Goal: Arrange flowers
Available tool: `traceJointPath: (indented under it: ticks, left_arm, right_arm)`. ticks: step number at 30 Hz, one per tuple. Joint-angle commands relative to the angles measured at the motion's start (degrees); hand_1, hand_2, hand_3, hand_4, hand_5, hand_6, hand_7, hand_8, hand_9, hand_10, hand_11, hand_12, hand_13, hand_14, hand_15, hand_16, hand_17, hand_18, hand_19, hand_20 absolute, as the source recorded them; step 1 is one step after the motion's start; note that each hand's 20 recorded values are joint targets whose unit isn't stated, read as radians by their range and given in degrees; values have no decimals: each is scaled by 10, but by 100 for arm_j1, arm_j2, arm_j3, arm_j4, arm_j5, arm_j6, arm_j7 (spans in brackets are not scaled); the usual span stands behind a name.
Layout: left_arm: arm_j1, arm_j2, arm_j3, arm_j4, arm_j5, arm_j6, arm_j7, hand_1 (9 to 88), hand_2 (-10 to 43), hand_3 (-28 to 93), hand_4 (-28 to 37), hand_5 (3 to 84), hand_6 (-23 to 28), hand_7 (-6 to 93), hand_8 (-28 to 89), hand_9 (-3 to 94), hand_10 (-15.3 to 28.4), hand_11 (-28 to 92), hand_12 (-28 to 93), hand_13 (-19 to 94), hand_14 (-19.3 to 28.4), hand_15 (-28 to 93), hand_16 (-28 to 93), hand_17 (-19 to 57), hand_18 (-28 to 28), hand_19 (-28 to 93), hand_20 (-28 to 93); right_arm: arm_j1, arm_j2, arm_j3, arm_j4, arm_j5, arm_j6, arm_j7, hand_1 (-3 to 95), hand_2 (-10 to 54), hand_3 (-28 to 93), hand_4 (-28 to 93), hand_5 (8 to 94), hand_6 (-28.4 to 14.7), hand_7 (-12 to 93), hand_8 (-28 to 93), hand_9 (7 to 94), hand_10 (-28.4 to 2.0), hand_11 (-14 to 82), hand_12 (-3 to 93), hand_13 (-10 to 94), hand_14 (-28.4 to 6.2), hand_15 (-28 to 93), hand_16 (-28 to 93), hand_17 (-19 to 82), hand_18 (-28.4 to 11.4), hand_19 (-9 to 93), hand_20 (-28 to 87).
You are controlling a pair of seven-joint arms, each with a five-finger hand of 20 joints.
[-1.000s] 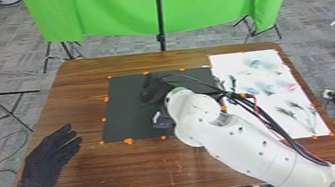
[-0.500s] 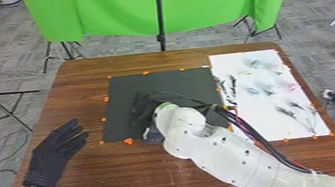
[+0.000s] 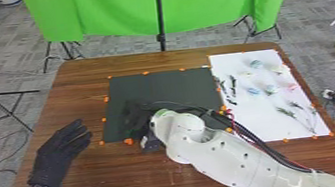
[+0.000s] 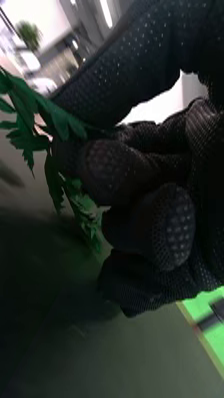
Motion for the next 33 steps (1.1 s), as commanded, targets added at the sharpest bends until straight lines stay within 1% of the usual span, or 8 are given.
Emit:
traceJointPath:
  ticks: [1, 5, 8, 11, 18, 23, 26, 33]
  left_arm:
    - [-59, 2, 103, 82, 19, -80, -64, 247, 1, 696, -257, 381, 43, 195, -87, 330, 127, 239, 171, 260, 154, 363, -8, -78, 211, 500, 78]
    - [-74, -6, 95, 91, 20, -97, -81, 248, 2, 694, -256, 381, 43, 195, -87, 330, 127, 240, 171, 260, 154, 363, -8, -78, 210, 500, 78]
    - [-85, 7, 105, 95, 9, -80, -95, 247, 2, 696, -255, 381, 43, 194, -87, 330, 128, 240, 171, 260, 155, 364, -8, -78, 210, 500, 78]
    - [-132, 17, 120, 116, 16, -125, -138, 247, 2, 695, -256, 381, 44, 194, -87, 330, 128, 240, 171, 260, 155, 364, -8, -79, 211, 501, 79]
    - [-178, 19, 138, 140, 14, -141, -165, 246, 1, 697, -256, 381, 44, 194, -86, 330, 127, 240, 171, 260, 155, 365, -9, -79, 211, 501, 78]
    - [-152, 13, 160, 144, 7, -100, -67, 246, 2, 697, -256, 381, 44, 194, -87, 330, 127, 240, 170, 260, 155, 364, -9, -79, 211, 501, 78]
    - [-119, -16, 135, 127, 14, -104, -87, 246, 2, 698, -256, 381, 45, 195, -86, 331, 128, 241, 170, 260, 155, 365, -9, -79, 211, 501, 78]
    - [-129, -65, 112, 131, 32, -131, -113, 246, 2, 698, -257, 382, 45, 193, -86, 332, 128, 241, 170, 260, 155, 364, -9, -78, 211, 501, 77]
  right_arm:
    - [27, 7, 11, 185, 93, 260, -122, 441, -95, 865, -174, 641, -102, 772, 177, 923, -70, 539, 359, 861, -62, 745, 325, 559, -193, 932, 615]
    - [-66, 10, 37, 77, 79, 147, -192, 439, -95, 863, -175, 639, -96, 775, 176, 921, -69, 540, 358, 860, -61, 746, 325, 557, -192, 932, 614]
    - [-142, -17, 64, 55, 29, 16, -372, 441, -95, 859, -178, 638, -95, 774, 175, 920, -70, 538, 358, 858, -62, 744, 325, 554, -193, 932, 613]
    - [-197, -22, 55, 64, -33, -75, -527, 443, -95, 856, -184, 637, -93, 774, 173, 918, -70, 536, 358, 855, -64, 743, 325, 551, -193, 932, 611]
    - [-188, 12, -56, 145, -148, 38, -407, 448, -93, 849, -195, 630, -83, 776, 171, 912, -71, 534, 359, 851, -64, 742, 325, 545, -193, 932, 606]
    - [-127, 52, -62, 294, 10, 234, -186, 441, -86, 835, -203, 629, -74, 774, 161, 911, -71, 534, 358, 846, -67, 743, 326, 542, -192, 932, 603]
    - [-130, 44, 28, 320, -109, -12, -85, 429, -77, 822, -211, 632, -71, 770, 159, 912, -71, 532, 357, 846, -66, 744, 324, 540, -191, 932, 602]
    - [-126, 57, 38, 281, -367, -157, -10, 390, -81, 824, -218, 633, -55, 755, 166, 907, -74, 524, 358, 841, -68, 740, 323, 534, -192, 932, 594]
